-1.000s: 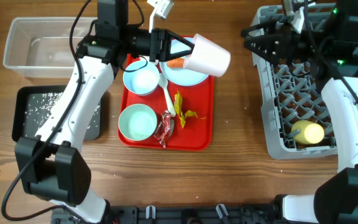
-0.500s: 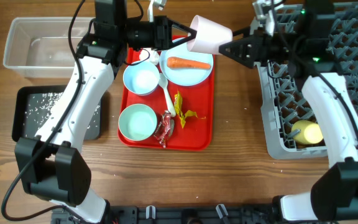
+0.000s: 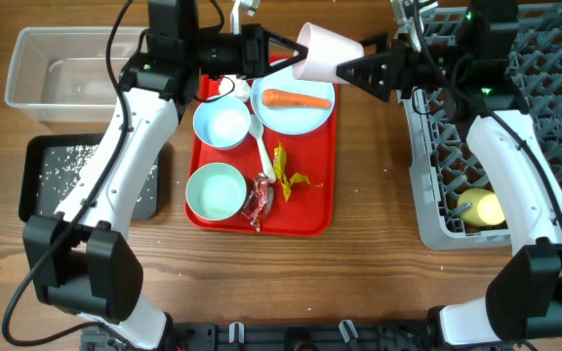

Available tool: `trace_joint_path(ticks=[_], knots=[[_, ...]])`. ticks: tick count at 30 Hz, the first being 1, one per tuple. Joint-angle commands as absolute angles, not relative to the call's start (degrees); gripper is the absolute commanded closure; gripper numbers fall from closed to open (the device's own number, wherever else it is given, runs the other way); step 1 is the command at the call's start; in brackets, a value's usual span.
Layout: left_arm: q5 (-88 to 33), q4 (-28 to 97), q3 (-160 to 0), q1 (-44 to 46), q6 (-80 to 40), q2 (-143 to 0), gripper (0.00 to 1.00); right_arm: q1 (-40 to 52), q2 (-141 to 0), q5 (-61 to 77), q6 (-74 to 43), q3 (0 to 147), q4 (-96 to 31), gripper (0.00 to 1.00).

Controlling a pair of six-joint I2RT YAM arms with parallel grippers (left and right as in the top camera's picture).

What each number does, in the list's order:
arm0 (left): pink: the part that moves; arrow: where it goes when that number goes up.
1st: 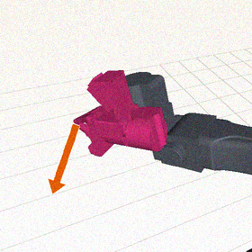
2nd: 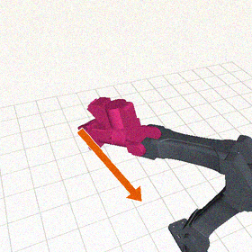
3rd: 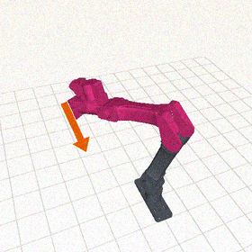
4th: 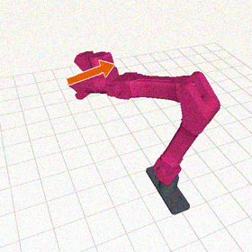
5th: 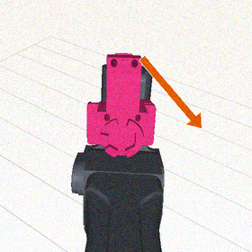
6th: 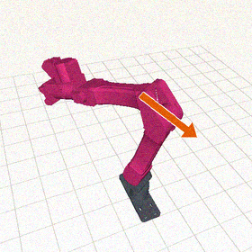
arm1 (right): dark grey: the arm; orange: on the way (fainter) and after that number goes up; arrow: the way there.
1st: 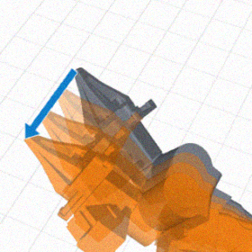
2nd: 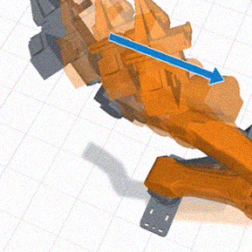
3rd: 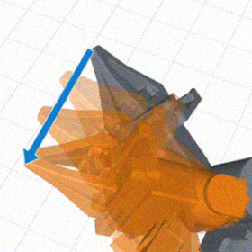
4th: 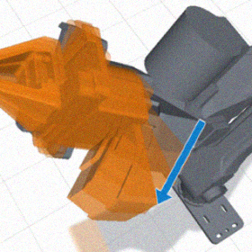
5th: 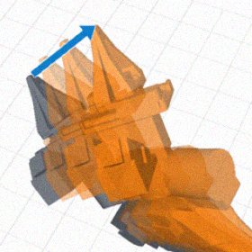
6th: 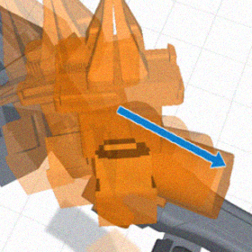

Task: Sort waste into correct bins and load items into the dishwasher rack
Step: 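Place the pink cup in the dish rack beside the yellow cup with the right gripper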

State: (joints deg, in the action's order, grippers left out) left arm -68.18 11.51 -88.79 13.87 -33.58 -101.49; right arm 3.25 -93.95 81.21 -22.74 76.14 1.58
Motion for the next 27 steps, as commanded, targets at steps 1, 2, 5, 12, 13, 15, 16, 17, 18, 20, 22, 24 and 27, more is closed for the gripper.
trace_joint_path(ticks=[1,2,5,12,13,15,16,17,18,20,22,24,27], knots=[[-68.9,11.3,-89.6,14.0,-34.0,-100.6,0.96,5.0,-94.9,82.5,-23.0,76.1,2.0,0.27],[-68.9,11.3,-89.6,14.0,-34.0,-100.6,0.96,5.6,-94.9,82.5,-22.9,76.1,2.0,0.31],[-68.9,11.3,-89.6,14.0,-34.0,-100.6,0.96,5.8,-94.9,82.5,-22.9,76.1,2.0,0.38],[-68.9,11.4,-89.6,14.0,-33.9,-100.6,0.82,5.6,-94.9,82.5,-22.9,76.1,2.4,0.46],[-68.9,11.4,-89.6,14.0,-33.9,-100.6,0.79,5.5,-94.9,82.5,-22.9,76.1,2.6,0.48],[-68.9,11.4,-89.6,14.0,-33.9,-100.6,0.73,4.5,-94.9,82.5,-23.0,76.1,2.6,0.52],[-68.9,11.4,-89.6,14.0,-33.9,-100.6,0.70,4.1,-94.9,82.5,-22.9,76.1,2.6,0.52],[-68.9,11.4,-89.6,14.0,-33.9,-100.6,0.68,3.3,-94.9,82.6,-22.9,76.1,2.5,0.52],[-68.9,11.4,-89.6,14.0,-33.9,-100.6,0.66,2.7,-94.9,82.6,-22.9,76.1,2.5,0.52],[-68.9,11.5,-89.6,14.0,-33.9,-100.6,0.64,0.7,-94.9,82.8,-22.9,76.1,2.5,0.52],[-68.9,11.6,-89.6,14.0,-33.9,-100.6,0.63,-1.7,-94.9,83.9,-22.5,76.1,2.1,0.51],[-68.9,11.6,-89.6,14.0,-33.9,-100.6,0.62,-3.4,-94.9,83.9,-22.4,76.1,1.8,0.51],[-68.9,11.6,-89.6,14.0,-33.9,-100.6,0.62,-5.6,-94.9,80.8,-19.1,76.1,-3.7,0.50]])
